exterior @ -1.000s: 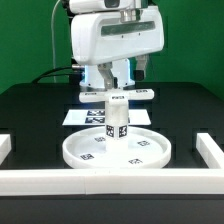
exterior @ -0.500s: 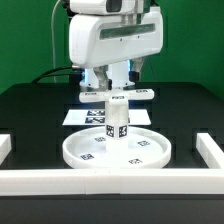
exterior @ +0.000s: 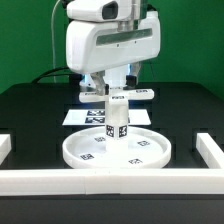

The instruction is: Assemble round table

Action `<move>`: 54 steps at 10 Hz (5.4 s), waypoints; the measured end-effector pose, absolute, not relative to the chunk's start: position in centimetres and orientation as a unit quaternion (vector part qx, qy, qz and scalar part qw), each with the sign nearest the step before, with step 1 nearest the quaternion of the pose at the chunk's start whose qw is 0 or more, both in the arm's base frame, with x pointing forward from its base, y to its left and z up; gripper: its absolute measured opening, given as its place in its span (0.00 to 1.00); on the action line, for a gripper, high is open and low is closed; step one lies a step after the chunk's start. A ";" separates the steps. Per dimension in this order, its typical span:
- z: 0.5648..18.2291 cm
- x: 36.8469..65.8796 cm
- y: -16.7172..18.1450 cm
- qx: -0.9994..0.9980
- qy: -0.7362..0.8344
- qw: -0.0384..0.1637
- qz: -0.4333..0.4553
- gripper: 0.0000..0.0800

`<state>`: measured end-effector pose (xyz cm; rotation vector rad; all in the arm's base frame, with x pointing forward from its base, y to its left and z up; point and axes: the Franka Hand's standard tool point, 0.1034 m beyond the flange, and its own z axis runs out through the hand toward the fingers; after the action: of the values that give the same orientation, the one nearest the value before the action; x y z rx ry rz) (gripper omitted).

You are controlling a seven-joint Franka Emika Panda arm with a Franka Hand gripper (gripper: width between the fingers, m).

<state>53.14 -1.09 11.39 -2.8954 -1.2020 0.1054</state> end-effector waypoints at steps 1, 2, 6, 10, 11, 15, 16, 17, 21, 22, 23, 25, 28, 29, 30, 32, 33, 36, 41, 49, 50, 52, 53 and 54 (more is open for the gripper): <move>11.1 53.0 -1.1 -0.923 -0.383 0.003 0.036 0.81; 10.9 53.0 -1.2 -0.922 -0.385 0.003 0.038 0.81; 10.8 52.9 -1.3 -0.918 -0.395 0.004 0.038 0.54; 10.8 52.9 -1.3 -0.917 -0.396 0.004 0.038 0.54; 10.8 52.9 -1.3 -0.921 -0.388 0.004 0.038 0.54; 10.8 52.9 -1.2 -0.974 -0.224 0.008 0.036 0.54; 10.8 52.9 -1.2 -0.987 -0.159 0.012 0.033 0.54; 10.7 52.9 -1.1 -0.995 -0.090 0.015 0.029 0.54; 10.8 53.1 -0.6 -0.999 0.047 0.015 0.016 0.54; 10.8 53.1 -0.6 -0.995 0.095 0.016 0.017 0.54; 10.8 53.1 -0.5 -0.990 0.137 0.018 0.017 0.54; 10.8 53.1 -0.4 -0.980 0.199 0.019 0.018 0.54; 10.7 53.4 -0.7 -0.927 0.372 0.050 0.003 0.54; 10.7 53.4 -0.6 -0.905 0.422 0.056 -0.006 0.54; 10.7 53.5 -0.3 -0.892 0.448 0.059 -0.011 0.54; 10.6 53.6 -0.2 -0.868 0.493 0.062 -0.006 0.54; 10.6 53.5 -0.1 -0.854 0.517 0.064 -0.004 0.54; 10.6 53.5 0.2 -0.805 0.589 0.069 0.004 0.54; 10.5 53.5 0.0 -0.597 0.793 0.121 0.000 0.54; 10.6 53.7 0.8 -0.396 0.905 0.150 0.028 0.64; 11.2 53.9 1.0 -0.419 0.894 0.151 0.039 0.76; 12.9 54.3 1.4 -0.443 0.880 0.164 0.049 0.81; 13.8 54.5 1.4 -0.456 0.872 0.172 0.045 0.81; 13.5 54.4 1.4 -0.464 0.868 0.170 0.043 0.81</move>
Offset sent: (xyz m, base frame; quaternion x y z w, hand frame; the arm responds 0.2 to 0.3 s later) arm 0.0056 0.0000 -0.0018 0.0018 0.0084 -0.0458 0.9989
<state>54.41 1.40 13.49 -1.3185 2.4674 0.1236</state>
